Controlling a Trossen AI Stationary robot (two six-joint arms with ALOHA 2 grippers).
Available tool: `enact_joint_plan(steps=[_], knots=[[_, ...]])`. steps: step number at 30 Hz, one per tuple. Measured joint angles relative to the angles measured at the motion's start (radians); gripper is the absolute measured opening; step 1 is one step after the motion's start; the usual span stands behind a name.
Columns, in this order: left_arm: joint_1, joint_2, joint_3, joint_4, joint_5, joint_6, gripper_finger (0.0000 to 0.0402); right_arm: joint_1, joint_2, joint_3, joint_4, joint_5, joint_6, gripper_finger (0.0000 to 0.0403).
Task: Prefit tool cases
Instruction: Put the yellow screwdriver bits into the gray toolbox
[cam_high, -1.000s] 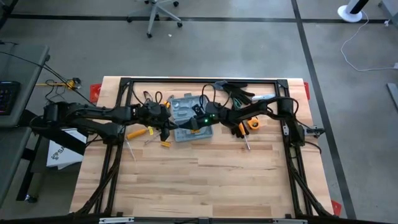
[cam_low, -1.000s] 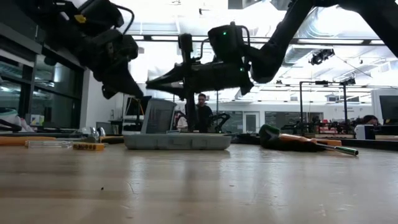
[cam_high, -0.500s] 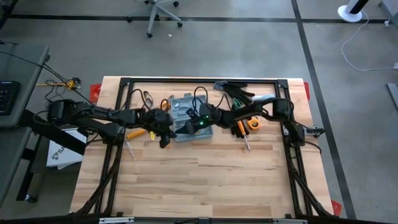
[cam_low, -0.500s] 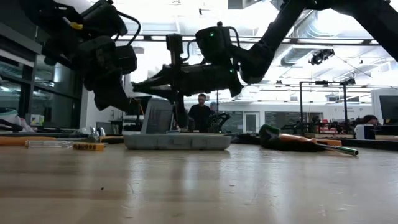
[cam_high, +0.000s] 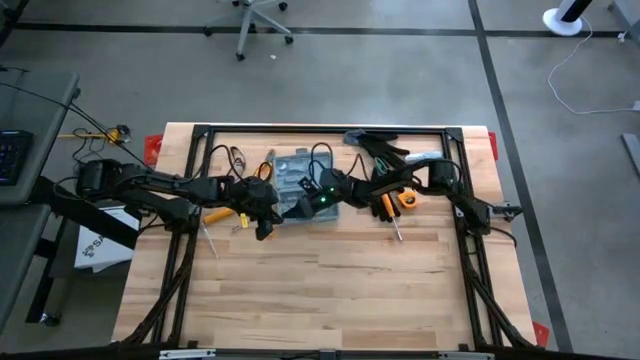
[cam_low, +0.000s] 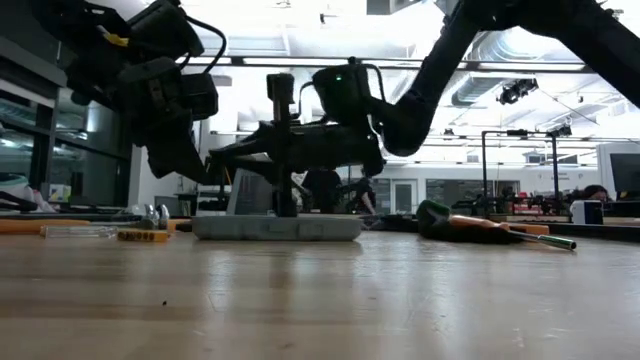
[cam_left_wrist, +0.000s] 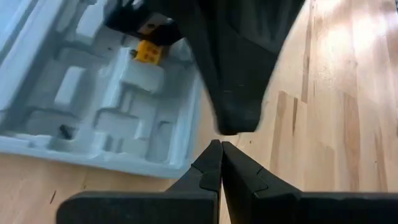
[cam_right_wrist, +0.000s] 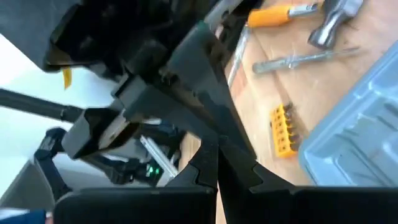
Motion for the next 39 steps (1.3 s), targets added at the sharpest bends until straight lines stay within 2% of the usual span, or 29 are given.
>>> enact_joint_plan(steps=[8,12,17,19,22,25,30,33,36,39], knots=[[0.000,0.000,0.000,0.002,-0.001,-0.011,0.0000,-0.005,-0.120,0.013,0.008,0.051,-0.070,0.0000],[0.000,0.000,0.000,0.002,-0.001,-0.011,0.0000,-0.015,-0.088,0.007,-0.149,0.098,-0.121,0.0000],[0.000,0.000,0.000,0.001,-0.001,0.003,0.0000,-0.013,-0.016,0.000,-0.131,0.011,-0.071,0.0000],[0.000,0.000,0.000,0.001,-0.001,0.007,0.0000,-0.011,-0.028,-0.009,-0.106,0.009,-0.060,0.0000],[0.003,0.000,0.000,0.002,-0.028,0.008,0.0000,-0.011,-0.086,-0.014,-0.158,0.022,-0.085,0.0000],[0.003,0.000,0.000,0.009,-0.072,0.020,0.0000,-0.011,-0.193,-0.009,-0.327,0.038,-0.201,0.0000],[0.003,0.000,0.000,0.036,-0.119,0.052,0.0000,-0.010,-0.337,-0.011,-0.817,0.189,-0.435,0.0000],[0.003,0.003,0.000,0.043,-0.145,0.061,0.0000,-0.011,-0.397,-0.009,-1.020,0.251,-0.523,0.0000],[0.003,0.015,0.000,0.049,-0.171,0.062,0.0000,-0.005,-0.399,-0.011,-1.128,0.273,-0.565,0.0000],[0.003,0.040,0.000,0.067,-0.176,0.061,0.0000,0.017,-0.385,-0.011,-1.113,0.271,-0.568,0.0000]])
